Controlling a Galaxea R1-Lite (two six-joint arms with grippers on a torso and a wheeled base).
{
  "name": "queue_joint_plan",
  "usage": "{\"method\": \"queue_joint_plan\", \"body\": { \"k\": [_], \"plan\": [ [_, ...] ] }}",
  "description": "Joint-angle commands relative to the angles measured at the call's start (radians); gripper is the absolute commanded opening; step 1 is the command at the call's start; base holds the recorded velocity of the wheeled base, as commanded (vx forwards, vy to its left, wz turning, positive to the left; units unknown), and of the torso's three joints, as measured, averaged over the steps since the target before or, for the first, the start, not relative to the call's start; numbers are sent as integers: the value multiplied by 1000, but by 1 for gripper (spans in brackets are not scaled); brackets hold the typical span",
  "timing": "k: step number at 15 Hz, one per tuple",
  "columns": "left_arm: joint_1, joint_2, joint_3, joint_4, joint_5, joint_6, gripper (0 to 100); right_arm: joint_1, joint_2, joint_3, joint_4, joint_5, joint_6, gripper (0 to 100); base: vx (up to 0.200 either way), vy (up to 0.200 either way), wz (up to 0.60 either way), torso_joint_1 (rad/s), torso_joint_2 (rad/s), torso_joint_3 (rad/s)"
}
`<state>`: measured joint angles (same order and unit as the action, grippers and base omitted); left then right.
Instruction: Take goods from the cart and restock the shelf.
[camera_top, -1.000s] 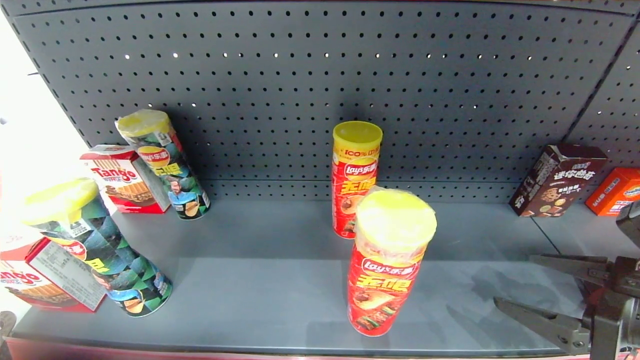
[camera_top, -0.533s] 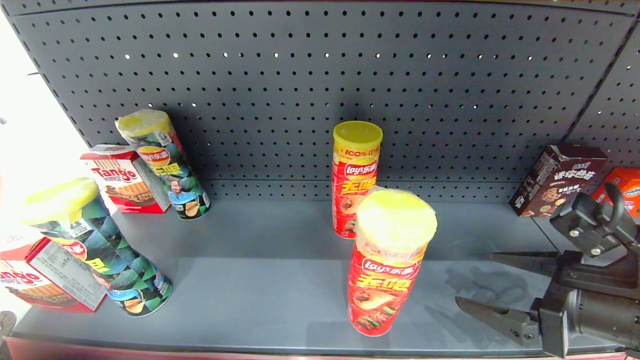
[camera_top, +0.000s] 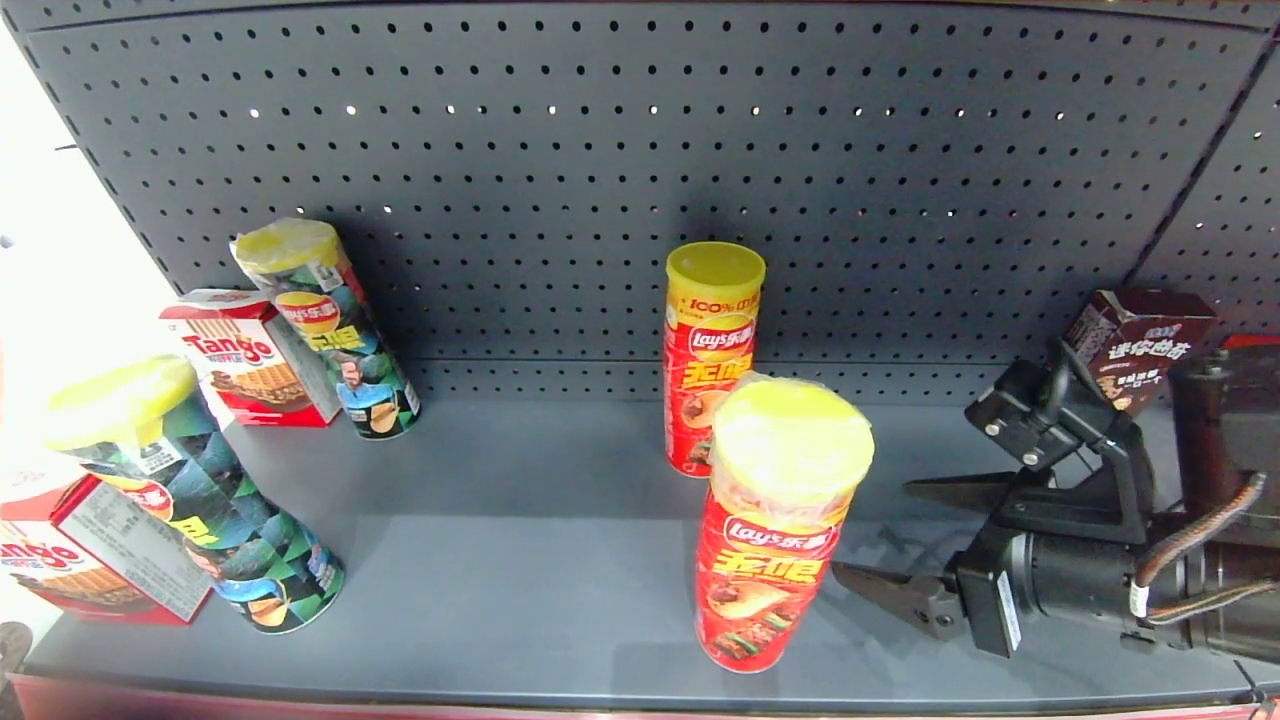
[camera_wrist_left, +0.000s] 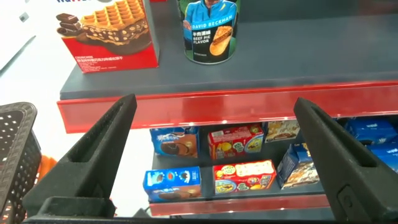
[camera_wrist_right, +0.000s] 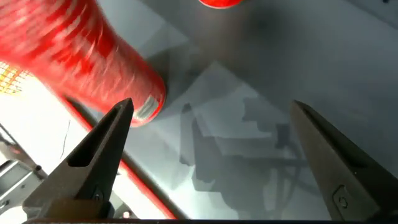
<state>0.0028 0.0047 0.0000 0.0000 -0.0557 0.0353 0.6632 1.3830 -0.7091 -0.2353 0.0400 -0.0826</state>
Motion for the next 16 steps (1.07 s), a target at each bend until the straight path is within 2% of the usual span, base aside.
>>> {"method": "queue_joint_plan", "body": {
  "k": [1,16],
  "plan": [
    [0,-2,0,0,1,0,100,3,56,-13,-9,0,-2,100,0,0,0,0,0,0],
    [0,-2,0,2,1,0,100,26,93,-46,-9,-5,-2,100,0,0,0,0,0,0]
  ]
}}
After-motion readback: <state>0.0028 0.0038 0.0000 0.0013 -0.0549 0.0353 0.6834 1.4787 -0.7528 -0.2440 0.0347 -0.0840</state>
